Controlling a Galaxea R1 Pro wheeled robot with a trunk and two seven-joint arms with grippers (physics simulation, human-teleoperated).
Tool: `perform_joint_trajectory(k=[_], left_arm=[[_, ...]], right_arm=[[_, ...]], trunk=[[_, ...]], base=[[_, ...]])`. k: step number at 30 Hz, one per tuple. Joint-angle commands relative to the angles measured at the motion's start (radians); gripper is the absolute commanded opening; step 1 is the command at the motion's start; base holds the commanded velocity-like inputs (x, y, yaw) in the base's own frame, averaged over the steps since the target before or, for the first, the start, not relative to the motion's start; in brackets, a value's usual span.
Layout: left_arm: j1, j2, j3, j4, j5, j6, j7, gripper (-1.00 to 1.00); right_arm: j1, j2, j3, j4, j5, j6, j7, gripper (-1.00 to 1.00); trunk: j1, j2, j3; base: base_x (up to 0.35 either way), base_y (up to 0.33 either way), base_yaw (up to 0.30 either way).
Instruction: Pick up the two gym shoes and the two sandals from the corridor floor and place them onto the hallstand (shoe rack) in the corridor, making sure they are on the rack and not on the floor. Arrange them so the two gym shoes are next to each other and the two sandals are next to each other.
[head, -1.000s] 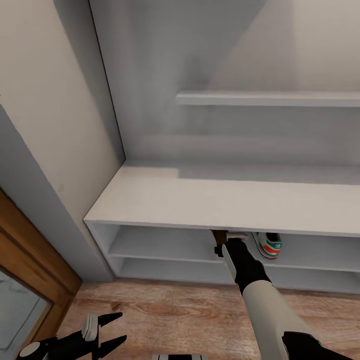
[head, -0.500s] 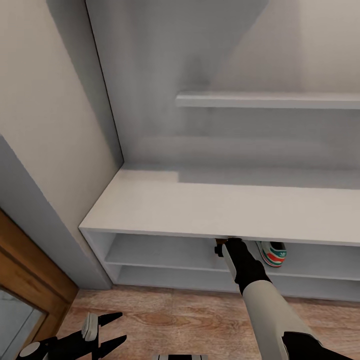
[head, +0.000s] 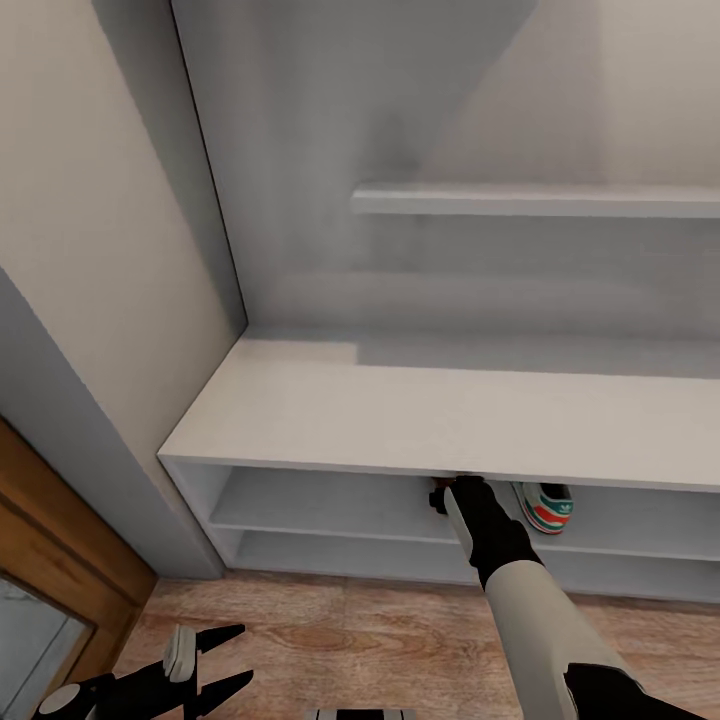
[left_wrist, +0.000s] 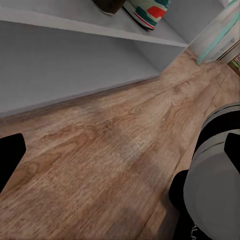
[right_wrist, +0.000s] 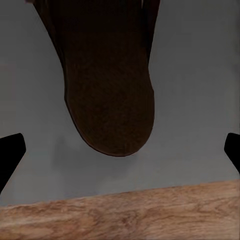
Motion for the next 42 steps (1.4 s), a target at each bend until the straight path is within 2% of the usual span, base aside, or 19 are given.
perform_joint_trajectory(k=[1,42], left_arm=[[0.0,0.0,0.0,0.001,0.002,-0.008,-0.002,1.0],[0.0,0.0,0.003,0.001,0.001,-0.006,-0.002,1.0]], right_arm=[[-0.001,0.001,-0.004,-0.001,0.01,0.006,0.005,1.0],[0.001,0.001,-0.003,0.009,0.011,0.005,0.006,1.0]], trunk=[[0.0,0.0,-0.001],[0.0,0.0,-0.001]], base=[[-0.173,0.0,0.0],[-0.322,0.0,0.0]])
